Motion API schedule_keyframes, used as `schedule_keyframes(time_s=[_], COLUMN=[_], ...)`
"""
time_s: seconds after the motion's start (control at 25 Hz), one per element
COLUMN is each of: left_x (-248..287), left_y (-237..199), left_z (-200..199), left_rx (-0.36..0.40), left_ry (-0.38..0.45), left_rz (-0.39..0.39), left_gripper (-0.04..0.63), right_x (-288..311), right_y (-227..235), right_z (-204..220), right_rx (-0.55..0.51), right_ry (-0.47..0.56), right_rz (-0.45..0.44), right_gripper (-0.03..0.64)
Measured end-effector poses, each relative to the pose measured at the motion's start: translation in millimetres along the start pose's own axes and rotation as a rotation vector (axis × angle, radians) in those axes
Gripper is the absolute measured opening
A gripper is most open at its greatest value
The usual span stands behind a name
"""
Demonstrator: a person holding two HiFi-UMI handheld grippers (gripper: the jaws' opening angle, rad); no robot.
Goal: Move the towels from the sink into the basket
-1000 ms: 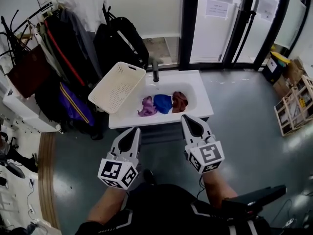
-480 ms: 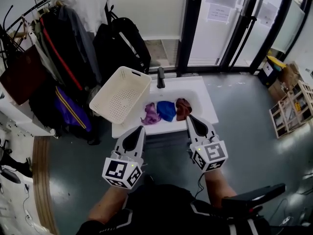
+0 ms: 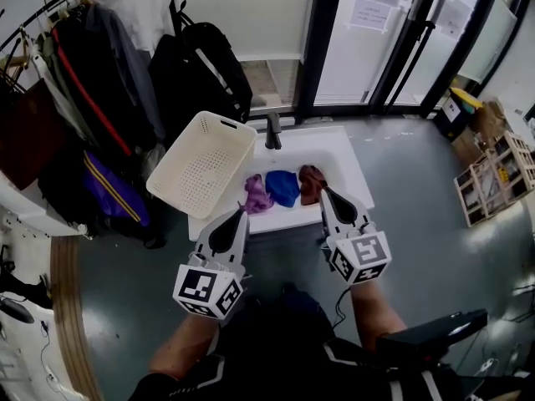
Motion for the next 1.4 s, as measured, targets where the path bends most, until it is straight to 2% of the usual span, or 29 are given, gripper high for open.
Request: schedule_keyframes(time_s=[0.24, 0.36, 0.4, 0.48, 0.8, 0.96, 1.2, 1.4], left_x=[25, 42, 48, 61, 107, 125, 152, 174], left_y=[-7, -12, -14, -18, -20, -25, -31, -32], left_z=[5, 13, 16, 20, 46, 63, 91, 111], left_rx=[0.035, 0.036, 0.037, 0.046, 0.064, 0.075, 0.041, 0.04], left_ry=[0.033, 0.008, 0.001, -0.009, -0.064, -0.11, -0.153, -0.194], left_rz=[-0.046, -0.063, -0.066, -0.078, -0.097, -0.103, -0.104, -0.102], left_gripper=[0.003, 0.003, 0.003, 0.003, 0.003, 0.003, 0.003, 0.003], right_x=[27, 46, 52, 65, 98, 112, 129, 138], right_y=[35, 55, 62, 74, 122, 137, 159, 171], right_z=[18, 27, 30, 36, 72, 102, 158, 201], right_rx=[0.023, 0.021, 0.019, 0.031, 0.058, 0.052, 0.046, 0.019], right_ry=[-0.016, -0.032, -0.041, -0.056, -0.13, -0.199, -0.356, -0.472], right_rz=[0.005, -0.008, -0.015, -0.025, -0.034, -0.045, -0.059, -0.073], right_gripper=[0.002, 0.007, 0.019, 0.086, 0.123, 0.144, 0.201, 0.225])
Point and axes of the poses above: the fingertips, and each gripper's own axes: x forward along the fingers, y to its right, z out of its underside, the point moved 10 cm from there along -x, backward along the fingers, and after that the axes turned 15 degrees about y, right-handed, at the moved point
